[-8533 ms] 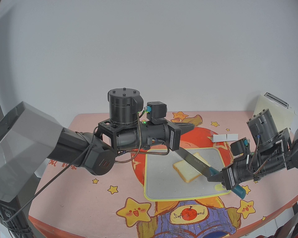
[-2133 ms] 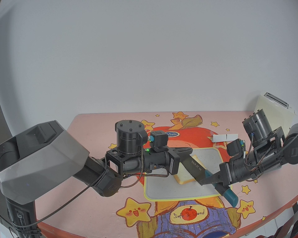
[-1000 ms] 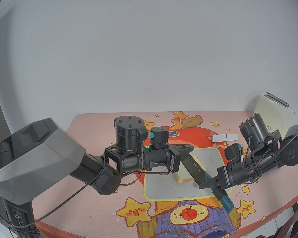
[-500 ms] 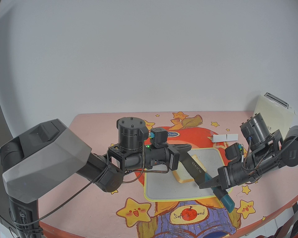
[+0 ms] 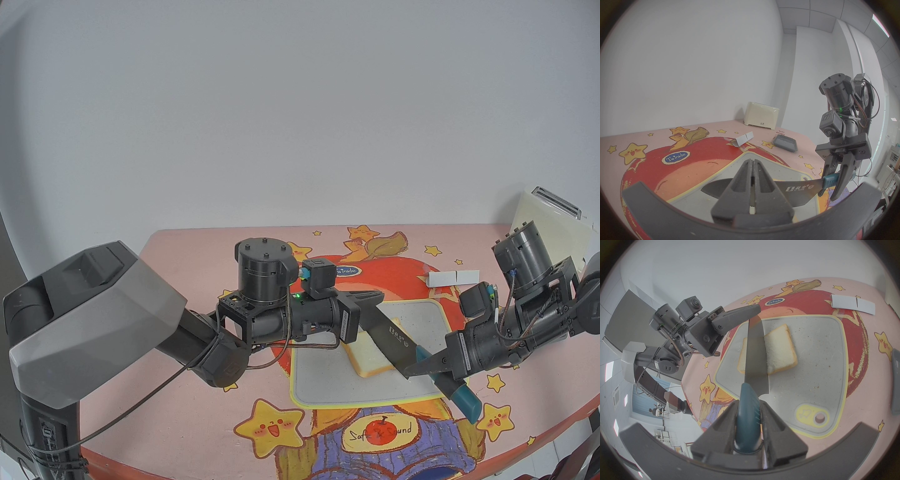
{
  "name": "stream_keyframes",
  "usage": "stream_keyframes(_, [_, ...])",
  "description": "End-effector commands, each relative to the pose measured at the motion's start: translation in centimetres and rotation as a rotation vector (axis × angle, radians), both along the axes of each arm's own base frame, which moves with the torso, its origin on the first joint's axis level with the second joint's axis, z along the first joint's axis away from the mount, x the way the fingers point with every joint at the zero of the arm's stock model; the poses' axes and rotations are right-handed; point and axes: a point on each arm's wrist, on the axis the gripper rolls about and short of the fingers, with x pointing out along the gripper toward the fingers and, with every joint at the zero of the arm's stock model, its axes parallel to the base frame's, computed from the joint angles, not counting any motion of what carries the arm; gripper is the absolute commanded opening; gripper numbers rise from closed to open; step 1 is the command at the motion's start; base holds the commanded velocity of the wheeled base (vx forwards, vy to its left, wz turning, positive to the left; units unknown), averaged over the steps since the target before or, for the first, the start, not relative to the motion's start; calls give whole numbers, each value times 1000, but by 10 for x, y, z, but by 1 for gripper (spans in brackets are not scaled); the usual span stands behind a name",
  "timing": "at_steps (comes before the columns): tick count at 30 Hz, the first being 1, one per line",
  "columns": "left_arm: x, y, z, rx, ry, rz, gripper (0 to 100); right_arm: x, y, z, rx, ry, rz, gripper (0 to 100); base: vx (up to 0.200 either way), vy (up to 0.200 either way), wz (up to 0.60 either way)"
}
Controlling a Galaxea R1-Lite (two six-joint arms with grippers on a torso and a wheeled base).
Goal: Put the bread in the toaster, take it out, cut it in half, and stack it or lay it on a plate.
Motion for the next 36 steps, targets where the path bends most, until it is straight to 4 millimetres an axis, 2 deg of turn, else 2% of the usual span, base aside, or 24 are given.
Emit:
stream_keyframes(1, [0,-1,-2,4,6,-3,0,0,0,-1,1,0,2,0,0,0,0])
stream_keyframes(13, [-7,1,27,-36,-45,-9,0,1,1,-11,-27,42,0,0,0,0,0])
stream_keyframes(20, [-9,3,32,-42,-53,-9,0,2,1,-14,-34,51,-2,0,0,0,0])
stream_keyframes(35, [-8,1,24,-30,-38,-10,0,2,2,-14,-34,53,2,0,0,0,0])
stream_keyframes(36, [-6,0,17,-21,-26,-9,0,2,2,-14,-32,50,2,0,0,0,0])
